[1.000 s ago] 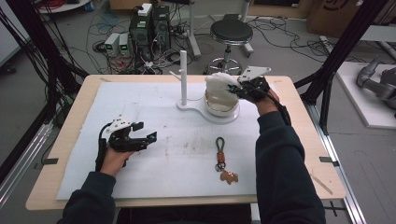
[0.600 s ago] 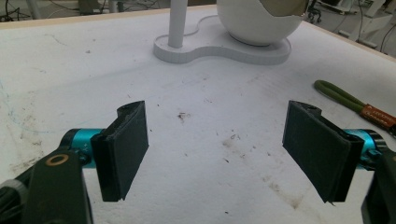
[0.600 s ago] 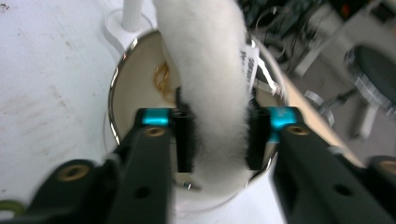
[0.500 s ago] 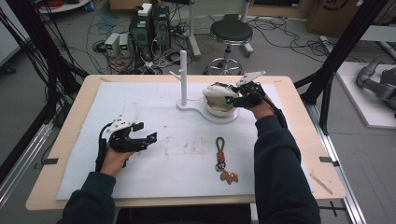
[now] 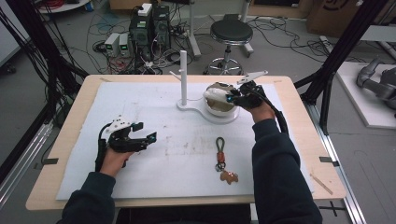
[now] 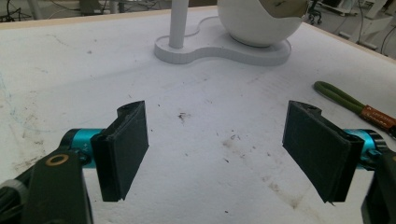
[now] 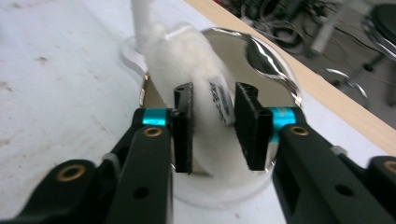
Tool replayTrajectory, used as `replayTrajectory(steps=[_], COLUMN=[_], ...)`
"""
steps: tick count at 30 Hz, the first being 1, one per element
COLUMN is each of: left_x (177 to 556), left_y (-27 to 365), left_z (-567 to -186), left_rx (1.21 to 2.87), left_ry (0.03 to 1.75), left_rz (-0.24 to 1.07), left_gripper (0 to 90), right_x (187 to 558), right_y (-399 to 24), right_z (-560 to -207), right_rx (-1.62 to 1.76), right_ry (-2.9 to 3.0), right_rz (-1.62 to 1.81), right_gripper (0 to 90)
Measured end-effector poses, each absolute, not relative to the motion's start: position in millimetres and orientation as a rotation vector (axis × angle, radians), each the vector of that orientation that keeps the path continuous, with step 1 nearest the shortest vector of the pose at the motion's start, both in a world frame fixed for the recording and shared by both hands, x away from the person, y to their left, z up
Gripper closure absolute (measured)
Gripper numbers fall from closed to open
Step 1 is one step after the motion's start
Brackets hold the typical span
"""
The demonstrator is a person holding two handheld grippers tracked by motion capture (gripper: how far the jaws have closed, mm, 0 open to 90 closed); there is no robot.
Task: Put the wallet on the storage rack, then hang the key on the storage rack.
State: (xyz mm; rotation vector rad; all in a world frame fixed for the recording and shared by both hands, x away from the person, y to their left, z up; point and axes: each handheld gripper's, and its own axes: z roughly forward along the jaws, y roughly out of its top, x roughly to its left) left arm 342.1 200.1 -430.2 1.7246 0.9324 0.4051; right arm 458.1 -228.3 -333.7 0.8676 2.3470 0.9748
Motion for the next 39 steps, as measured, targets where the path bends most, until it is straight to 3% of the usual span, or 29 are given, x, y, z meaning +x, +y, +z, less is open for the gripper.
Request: replayTrajectory(steps=[4,6,10,16,27,39], left_x=[342,342,342,343,342,344], left_y=[201,201,202,204,204,205], left_z=[-430,-430,-430,-430,-430,-431], left_rx=[1.722,1.72,1.714,1.689,1.712,1.704], left_ry=[0.93,0.93,0.927,0.928,0.94,0.949], left_rz=[0.406,0.41,0.414,0.429,0.438,0.439], left_gripper=[22.4,22.4,22.4,19.1,19.1,19.5], right_x=[450,434,416,377,355,343], right_y=[-236,-253,-271,-303,-307,-306], right_z=[-332,-332,-337,-367,-396,-398], right_rx=[0.874,0.896,0.922,1.026,1.066,1.064], right_ry=[2.321,2.252,2.179,2.115,2.149,2.167], right_rz=[0.935,0.997,1.095,1.165,1.154,1.177], right_gripper=[59.8,50.8,42.9,30.1,28.8,28.8])
